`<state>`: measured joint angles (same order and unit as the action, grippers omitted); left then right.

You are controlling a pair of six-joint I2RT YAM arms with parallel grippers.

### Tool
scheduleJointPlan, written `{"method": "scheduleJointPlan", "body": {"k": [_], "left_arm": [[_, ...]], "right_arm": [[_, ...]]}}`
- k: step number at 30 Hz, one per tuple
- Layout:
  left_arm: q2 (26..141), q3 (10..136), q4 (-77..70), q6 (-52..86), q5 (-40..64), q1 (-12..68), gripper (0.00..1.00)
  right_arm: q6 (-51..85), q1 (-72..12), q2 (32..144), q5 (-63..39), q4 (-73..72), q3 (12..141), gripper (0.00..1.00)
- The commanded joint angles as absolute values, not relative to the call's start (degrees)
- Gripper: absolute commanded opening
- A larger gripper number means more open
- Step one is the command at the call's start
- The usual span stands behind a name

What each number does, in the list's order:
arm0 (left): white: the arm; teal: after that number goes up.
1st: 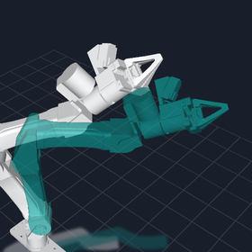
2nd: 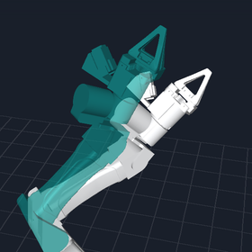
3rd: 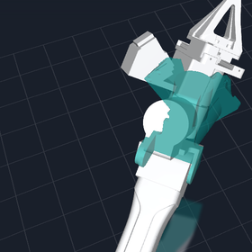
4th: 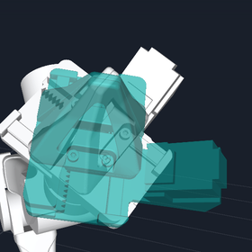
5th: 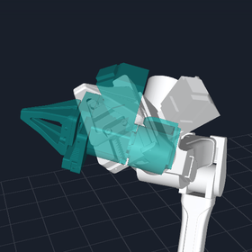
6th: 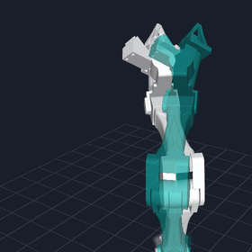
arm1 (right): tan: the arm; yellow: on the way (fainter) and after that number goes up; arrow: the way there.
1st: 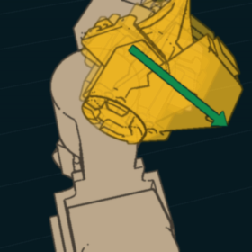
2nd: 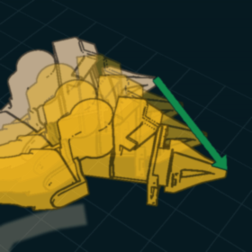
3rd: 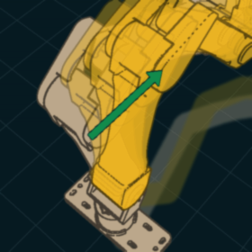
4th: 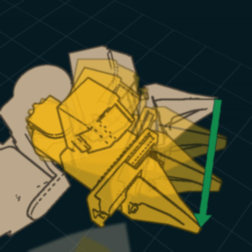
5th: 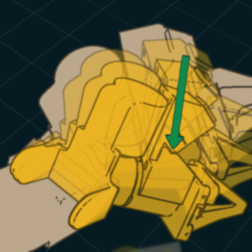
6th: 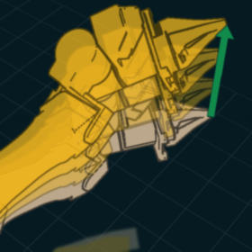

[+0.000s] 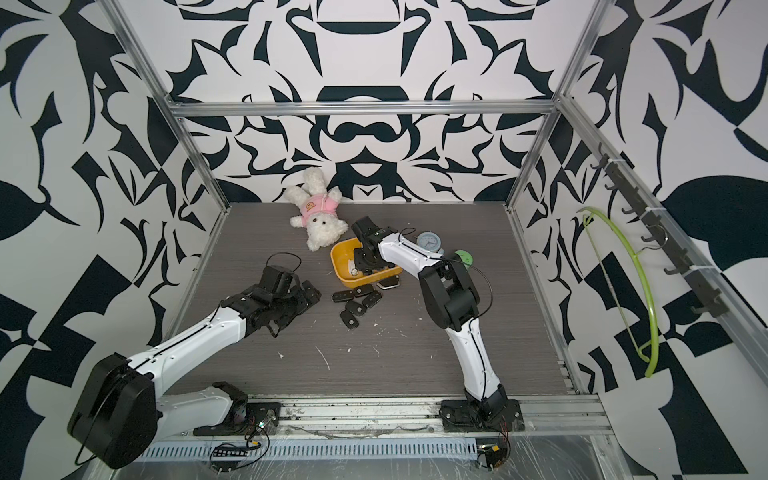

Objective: Place the car key into the storage box
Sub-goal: Place the car key in the storage box.

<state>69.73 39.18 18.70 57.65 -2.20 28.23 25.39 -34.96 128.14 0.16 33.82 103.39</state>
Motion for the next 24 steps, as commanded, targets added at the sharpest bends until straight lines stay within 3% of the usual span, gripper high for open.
{"method": "scheduleJointPlan", "body": {"k": [1,4,11,18,19,23,24], "left_arm": [[69.8,39.0,20.1,57.3,-2.6,27.9,1.00],[69.9,38.9,20.0,57.4,-2.6,27.9,0.99],[70.5,39.3,20.0,57.2,-1.8,27.9,1.00],[72.3,41.6,21.0,52.1,0.7,28.0,1.00],[72.6,42.4,22.0,51.3,0.9,28.0,1.00],[75.9,43.6,23.3,51.6,3.2,28.3,1.00],[76.2,43.6,22.9,52.1,3.8,28.6,1.00]], "right_arm": [[26.0,-35.1,127.5,-0.4,32.2,106.9,0.00],[25.8,-35.4,128.5,-0.4,32.5,107.0,0.03],[25.6,-35.4,127.3,0.0,31.7,107.1,0.53],[24.9,-35.4,123.2,0.0,31.8,107.7,0.64],[24.9,-35.4,121.9,0.0,31.7,107.0,0.75],[25.3,-35.4,115.7,0.8,31.1,102.9,0.83],[25.5,-35.4,114.1,1.0,30.7,101.7,0.98]]}}
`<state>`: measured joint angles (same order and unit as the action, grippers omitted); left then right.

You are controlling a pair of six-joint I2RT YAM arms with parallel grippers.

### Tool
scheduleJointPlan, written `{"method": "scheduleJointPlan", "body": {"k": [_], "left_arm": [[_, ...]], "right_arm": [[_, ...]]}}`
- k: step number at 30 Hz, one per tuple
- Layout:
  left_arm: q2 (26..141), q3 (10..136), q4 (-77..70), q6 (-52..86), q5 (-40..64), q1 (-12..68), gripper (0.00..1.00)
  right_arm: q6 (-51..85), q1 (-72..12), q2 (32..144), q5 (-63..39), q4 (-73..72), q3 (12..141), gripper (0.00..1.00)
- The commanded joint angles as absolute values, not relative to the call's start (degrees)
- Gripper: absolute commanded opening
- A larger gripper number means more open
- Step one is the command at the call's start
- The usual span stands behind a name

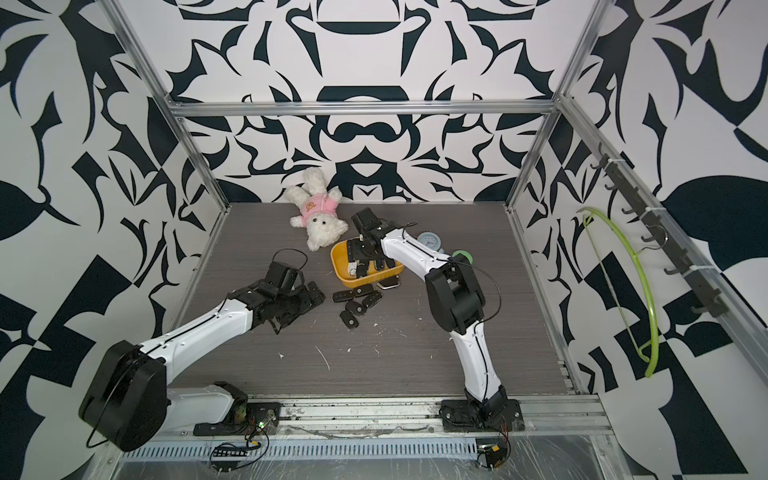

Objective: Place the car key into the storage box
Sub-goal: Place the car key in the storage box.

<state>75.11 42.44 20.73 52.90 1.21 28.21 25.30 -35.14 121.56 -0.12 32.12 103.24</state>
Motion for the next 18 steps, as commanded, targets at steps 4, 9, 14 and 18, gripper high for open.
{"method": "scheduleJointPlan", "body": {"k": [4,9,14,18], "left_arm": [[77.9,45.4,22.9,56.4,3.1,32.1,1.00],[80.9,48.4,25.2,64.3,-0.8,38.1,1.00],[83.9,50.6,25.5,73.1,-2.8,43.7,1.00],[86.6,52.9,27.9,78.5,-3.8,45.7,0.99]], "right_arm": [[26.8,-35.4,106.2,1.7,29.2,93.5,1.00],[28.9,-35.5,95.9,1.6,27.4,81.5,1.00],[32.5,-35.4,84.7,1.8,26.5,68.3,1.00],[35.4,-35.4,77.5,3.0,27.9,60.6,1.00]]}}
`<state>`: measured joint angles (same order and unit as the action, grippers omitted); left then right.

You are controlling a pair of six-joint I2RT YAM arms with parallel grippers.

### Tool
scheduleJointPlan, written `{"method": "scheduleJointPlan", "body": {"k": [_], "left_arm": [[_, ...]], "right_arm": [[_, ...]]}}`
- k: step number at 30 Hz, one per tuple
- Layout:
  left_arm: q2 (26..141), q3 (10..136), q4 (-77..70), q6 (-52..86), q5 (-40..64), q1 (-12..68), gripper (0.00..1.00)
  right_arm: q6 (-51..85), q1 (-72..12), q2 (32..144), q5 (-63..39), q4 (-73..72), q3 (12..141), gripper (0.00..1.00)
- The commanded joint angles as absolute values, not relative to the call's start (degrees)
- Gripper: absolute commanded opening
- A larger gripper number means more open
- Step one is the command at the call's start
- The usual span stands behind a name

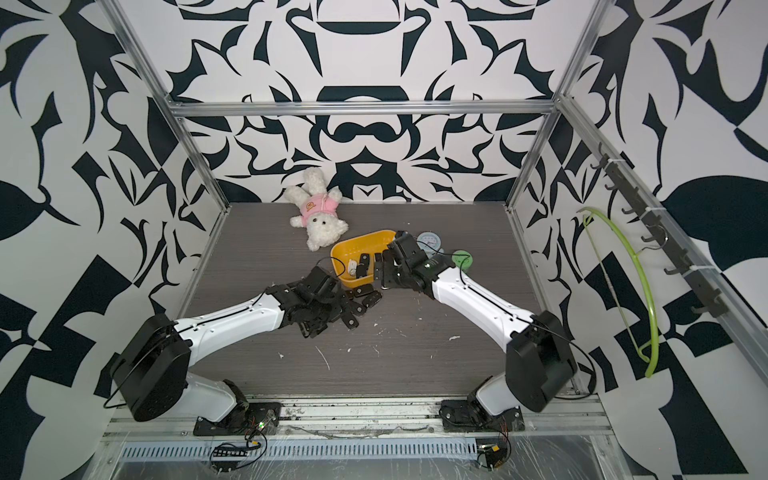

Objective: Place the car key into the storage box
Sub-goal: Pick up the car key from the center of the board.

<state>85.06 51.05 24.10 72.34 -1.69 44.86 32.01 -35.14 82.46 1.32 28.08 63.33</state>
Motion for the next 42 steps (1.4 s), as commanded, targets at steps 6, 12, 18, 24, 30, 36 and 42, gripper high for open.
{"method": "scheduleJointPlan", "body": {"k": [6,12,18,24,30,36,42], "left_arm": [[89.6,56.2,32.1,83.9,-6.2,48.2,0.93],[93.2,58.8,33.2,86.3,-7.7,50.0,0.71],[97.4,60.7,31.6,87.5,-7.4,50.1,0.57],[100.8,62.3,31.5,88.1,-6.6,50.1,0.57],[101.9,62.7,31.8,88.6,-6.6,50.0,0.58],[102.9,61.3,31.2,89.8,-5.9,50.0,0.57],[103.9,61.6,31.9,89.7,-6.1,49.6,0.61]], "right_arm": [[38.1,-35.4,69.4,6.2,29.8,53.8,1.00],[38.1,-35.4,67.0,8.2,29.7,53.7,1.00],[37.8,-35.4,67.7,8.2,29.8,54.1,1.00],[38.1,-35.4,66.1,8.3,30.0,52.7,1.00],[38.2,-35.4,65.6,8.8,30.2,52.3,1.00],[38.0,-35.4,66.3,9.0,30.2,52.5,1.00],[38.0,-35.4,66.4,9.2,30.4,52.4,1.00]]}}
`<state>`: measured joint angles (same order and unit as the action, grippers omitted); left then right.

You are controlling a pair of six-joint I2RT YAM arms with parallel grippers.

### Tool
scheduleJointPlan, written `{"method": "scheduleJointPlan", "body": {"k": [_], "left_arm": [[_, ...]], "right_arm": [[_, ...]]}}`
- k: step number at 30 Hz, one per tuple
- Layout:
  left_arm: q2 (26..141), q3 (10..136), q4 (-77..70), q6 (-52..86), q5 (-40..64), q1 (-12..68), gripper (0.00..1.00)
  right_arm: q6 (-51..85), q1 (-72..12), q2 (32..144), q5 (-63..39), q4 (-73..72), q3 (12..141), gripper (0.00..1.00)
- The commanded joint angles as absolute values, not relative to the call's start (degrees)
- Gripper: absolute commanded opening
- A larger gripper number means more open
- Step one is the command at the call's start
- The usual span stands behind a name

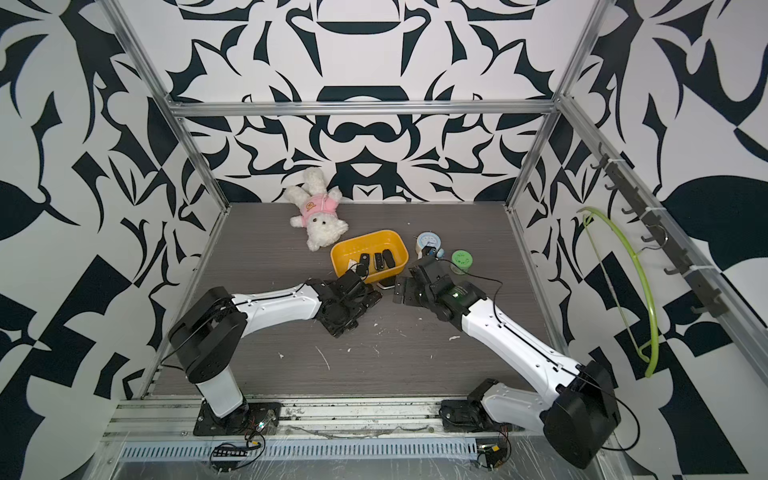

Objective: Place the car key into the storage box
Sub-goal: Pick up the car key from the center of the board.

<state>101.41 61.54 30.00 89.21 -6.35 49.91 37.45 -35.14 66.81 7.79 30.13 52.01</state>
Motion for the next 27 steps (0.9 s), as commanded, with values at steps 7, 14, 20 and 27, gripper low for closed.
{"method": "scheduleJointPlan", "body": {"k": [7,14,20,27], "left_arm": [[106.4,62.8,32.9,89.5,-4.4,49.2,0.62],[109.0,65.7,38.3,89.3,-2.9,49.2,0.51],[111.6,67.9,41.3,89.3,-1.2,49.2,0.52],[112.2,67.4,40.6,89.6,-0.9,49.2,0.45]], "right_arm": [[38.1,-35.5,66.2,9.7,30.7,52.4,1.00],[37.9,-35.4,65.9,10.1,31.0,52.3,1.00],[37.8,-35.4,65.7,10.0,30.9,51.9,1.00],[37.3,-35.4,65.5,10.1,31.2,52.2,1.00]]}}
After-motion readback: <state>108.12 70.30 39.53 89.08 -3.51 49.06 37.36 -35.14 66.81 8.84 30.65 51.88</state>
